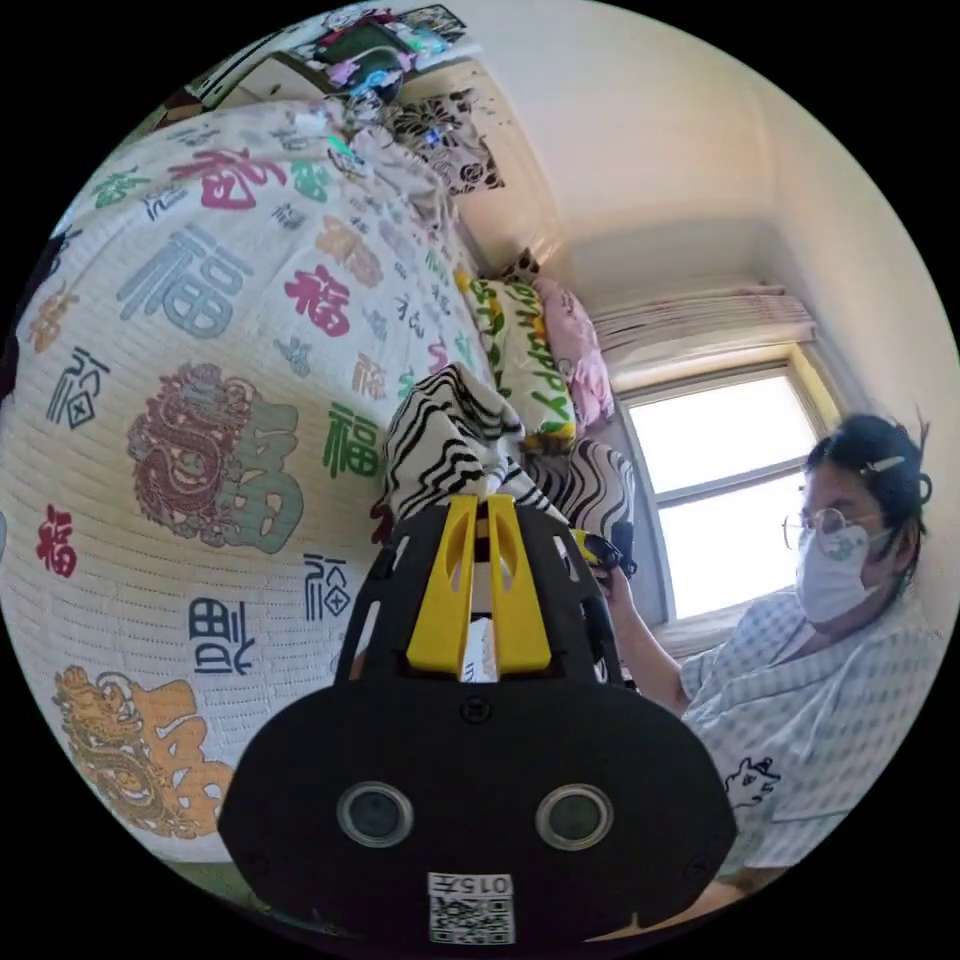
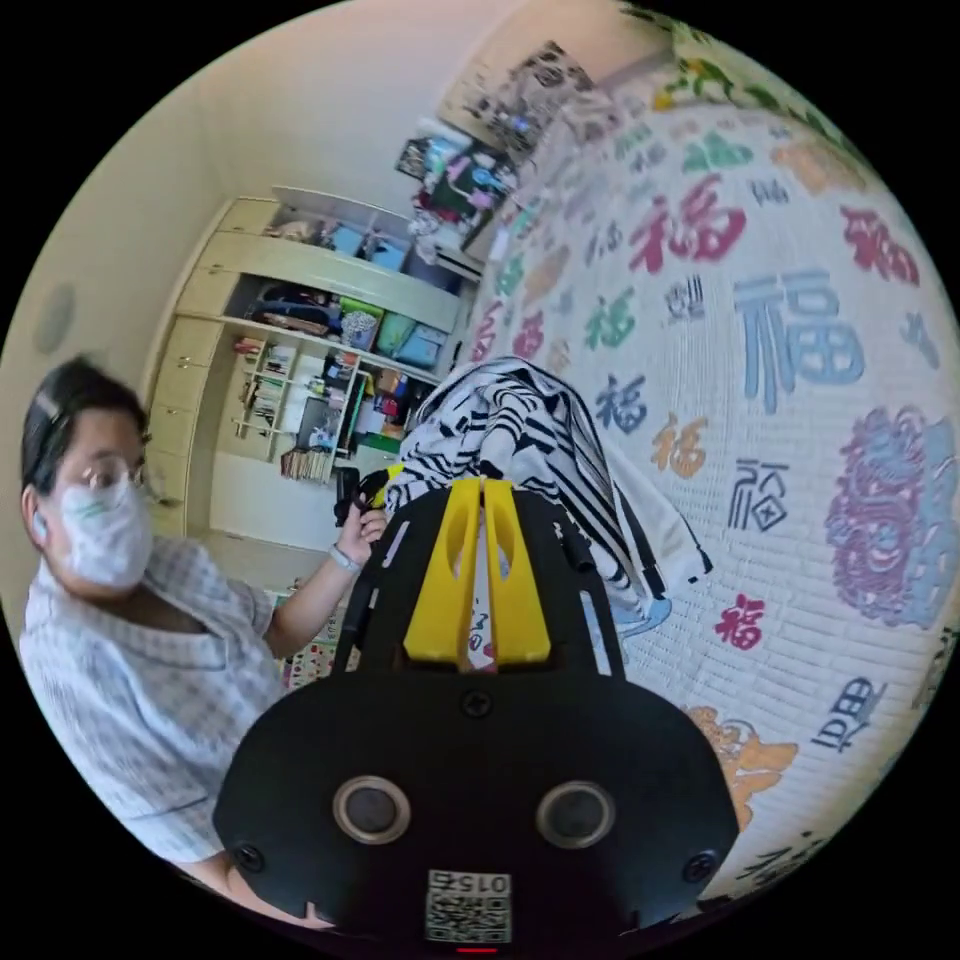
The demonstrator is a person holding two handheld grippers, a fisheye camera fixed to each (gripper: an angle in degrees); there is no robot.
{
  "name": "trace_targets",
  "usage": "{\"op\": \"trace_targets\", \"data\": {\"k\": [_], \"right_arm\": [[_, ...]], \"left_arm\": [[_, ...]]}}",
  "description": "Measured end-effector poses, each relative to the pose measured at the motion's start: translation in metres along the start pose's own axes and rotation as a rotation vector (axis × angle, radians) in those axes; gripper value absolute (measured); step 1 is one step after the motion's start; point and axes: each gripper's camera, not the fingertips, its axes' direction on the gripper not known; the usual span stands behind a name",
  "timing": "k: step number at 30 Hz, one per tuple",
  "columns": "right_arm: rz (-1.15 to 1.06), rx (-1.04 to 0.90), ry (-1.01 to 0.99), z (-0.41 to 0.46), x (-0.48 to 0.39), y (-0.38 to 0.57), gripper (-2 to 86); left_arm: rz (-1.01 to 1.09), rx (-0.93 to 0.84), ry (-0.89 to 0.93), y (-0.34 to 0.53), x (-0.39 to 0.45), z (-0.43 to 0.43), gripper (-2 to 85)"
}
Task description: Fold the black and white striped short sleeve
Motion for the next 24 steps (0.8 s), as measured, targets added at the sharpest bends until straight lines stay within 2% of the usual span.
{"op": "trace_targets", "data": {"k": [2,3,5,7,9,10,11,12,14,16,19,21,24], "right_arm": [[-0.101,0.011,0.082,-0.034,-0.033,0.015,-0.4],[-0.118,-0.017,0.183,-0.050,-0.048,0.030,-0.4],[-0.051,-0.116,0.307,-0.057,-0.050,0.058,-0.5],[0.158,-0.281,0.310,-0.042,-0.016,0.108,-0.4],[0.376,-0.399,0.394,-0.028,0.023,0.153,-0.1],[0.521,-0.418,0.371,-0.023,0.045,0.180,0.2],[0.567,-0.395,0.318,-0.022,0.052,0.189,0.4],[0.600,-0.301,0.214,-0.022,0.059,0.201,1.3],[0.588,-0.184,0.183,-0.023,0.064,0.202,4.9],[0.505,-0.155,0.274,-0.015,0.074,0.177,9.9],[0.341,-0.157,0.320,0.004,0.087,0.124,10.4],[0.265,-0.130,0.244,0.017,0.088,0.095,9.3],[0.154,-0.116,0.110,0.048,0.075,0.063,9.9]], "left_arm": [[0.029,0.021,0.034,0.012,0.007,-0.031,-0.4],[-0.004,0.017,0.051,0.026,0.002,-0.045,-0.4],[-0.074,-0.029,0.045,0.053,-0.016,-0.053,-0.3],[-0.245,-0.180,-0.087,0.097,-0.056,-0.044,0.3],[-0.395,-0.263,-0.171,0.131,-0.088,-0.040,1.5],[-0.482,-0.271,-0.168,0.148,-0.105,-0.042,2.7],[-0.507,-0.267,-0.156,0.153,-0.109,-0.043,3.3],[-0.515,-0.248,-0.155,0.156,-0.112,-0.045,4.6],[-0.449,-0.243,-0.220,0.143,-0.104,-0.042,6.6],[-0.268,-0.281,-0.317,0.105,-0.083,-0.018,10.1],[-0.024,-0.349,-0.392,0.049,-0.060,0.042,12.5],[0.082,-0.385,-0.389,0.019,-0.051,0.084,12.8],[0.208,-0.470,-0.493,-0.009,-0.048,0.149,12.5]]}}
